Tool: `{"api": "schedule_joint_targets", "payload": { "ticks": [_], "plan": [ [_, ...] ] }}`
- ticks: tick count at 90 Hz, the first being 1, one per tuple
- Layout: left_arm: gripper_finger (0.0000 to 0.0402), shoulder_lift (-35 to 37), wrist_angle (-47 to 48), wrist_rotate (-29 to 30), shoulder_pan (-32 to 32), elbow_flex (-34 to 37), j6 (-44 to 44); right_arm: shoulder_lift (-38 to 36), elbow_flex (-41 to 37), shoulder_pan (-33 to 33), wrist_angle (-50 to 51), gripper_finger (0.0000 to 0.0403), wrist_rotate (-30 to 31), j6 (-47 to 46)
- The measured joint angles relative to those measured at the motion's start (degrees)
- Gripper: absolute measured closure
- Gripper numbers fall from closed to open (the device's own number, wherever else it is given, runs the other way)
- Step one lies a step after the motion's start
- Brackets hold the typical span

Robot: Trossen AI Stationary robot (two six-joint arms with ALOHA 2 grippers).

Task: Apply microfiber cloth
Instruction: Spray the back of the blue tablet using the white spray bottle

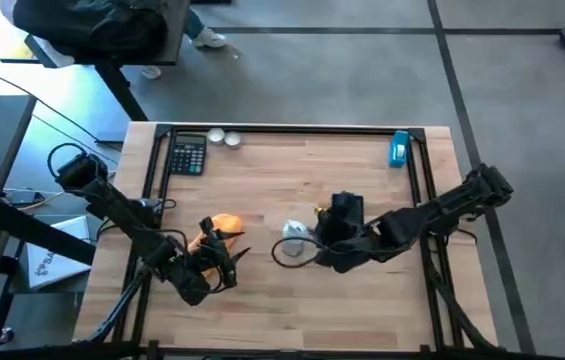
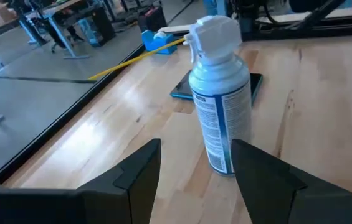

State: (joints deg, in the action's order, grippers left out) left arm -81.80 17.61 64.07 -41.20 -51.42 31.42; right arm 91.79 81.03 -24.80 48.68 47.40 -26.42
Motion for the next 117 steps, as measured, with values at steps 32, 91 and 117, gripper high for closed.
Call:
{"api": "schedule_joint_targets", "payload": {
  "ticks": [32, 91, 117],
  "plan": [
    [0.0226, 0.02, -1.25, -1.04, 1.84, 0.00, -0.62, 5.51, -0.96, 1.18, -4.50, 0.0213, -6.41, 1.29],
    [0.0226, 0.04, -1.44, -0.98, 1.76, 0.00, -1.62, 4.13, -0.95, 0.52, -7.85, 0.0213, -6.09, 1.98],
    [0.0226, 0.04, -1.44, -0.94, 1.76, 0.00, -1.65, 4.13, 3.65, 0.33, 0.58, 0.0213, -5.72, 1.12]
  ]
}}
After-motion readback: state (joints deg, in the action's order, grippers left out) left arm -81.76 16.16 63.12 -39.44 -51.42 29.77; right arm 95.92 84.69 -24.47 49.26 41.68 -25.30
